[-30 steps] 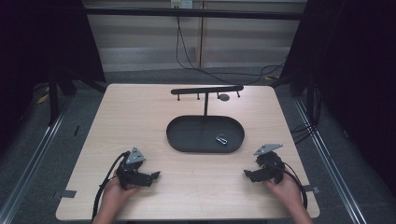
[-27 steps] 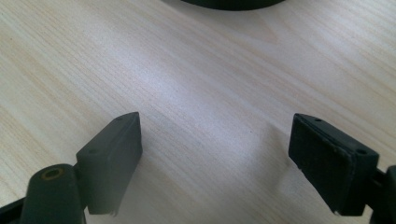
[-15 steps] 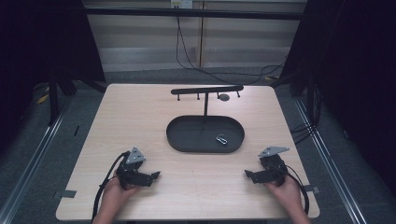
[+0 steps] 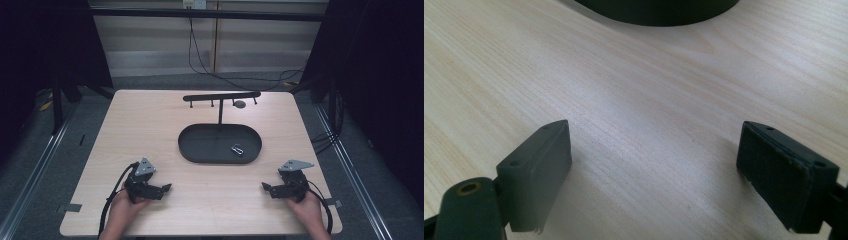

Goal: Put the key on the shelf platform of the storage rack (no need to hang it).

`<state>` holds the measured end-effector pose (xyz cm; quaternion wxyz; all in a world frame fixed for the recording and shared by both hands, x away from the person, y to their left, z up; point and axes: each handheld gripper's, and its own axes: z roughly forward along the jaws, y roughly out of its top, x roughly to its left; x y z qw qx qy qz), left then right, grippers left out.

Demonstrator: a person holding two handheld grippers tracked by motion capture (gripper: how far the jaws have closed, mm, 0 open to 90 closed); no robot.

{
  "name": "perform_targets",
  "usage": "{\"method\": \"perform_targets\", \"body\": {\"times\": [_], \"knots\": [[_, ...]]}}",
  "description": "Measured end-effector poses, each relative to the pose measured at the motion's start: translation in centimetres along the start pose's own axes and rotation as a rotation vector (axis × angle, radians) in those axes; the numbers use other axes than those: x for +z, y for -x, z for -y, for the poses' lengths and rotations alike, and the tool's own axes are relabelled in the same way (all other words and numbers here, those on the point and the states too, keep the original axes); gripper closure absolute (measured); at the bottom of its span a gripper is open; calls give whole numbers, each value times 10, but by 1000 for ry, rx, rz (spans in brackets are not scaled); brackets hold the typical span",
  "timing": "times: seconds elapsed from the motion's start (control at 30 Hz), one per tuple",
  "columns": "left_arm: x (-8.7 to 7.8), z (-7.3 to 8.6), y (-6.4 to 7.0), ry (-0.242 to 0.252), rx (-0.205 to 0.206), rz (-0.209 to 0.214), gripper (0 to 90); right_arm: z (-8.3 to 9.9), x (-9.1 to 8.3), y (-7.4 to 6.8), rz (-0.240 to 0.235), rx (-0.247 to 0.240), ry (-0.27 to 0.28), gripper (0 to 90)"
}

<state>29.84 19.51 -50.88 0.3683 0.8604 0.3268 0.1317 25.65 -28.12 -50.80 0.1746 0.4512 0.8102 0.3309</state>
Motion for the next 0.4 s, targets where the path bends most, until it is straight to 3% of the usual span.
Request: {"method": "perform_targets", "body": {"times": [0.4], "knots": [[0,0,0,0,-1,0,116,2,0,0,1,1,16,137]]}}
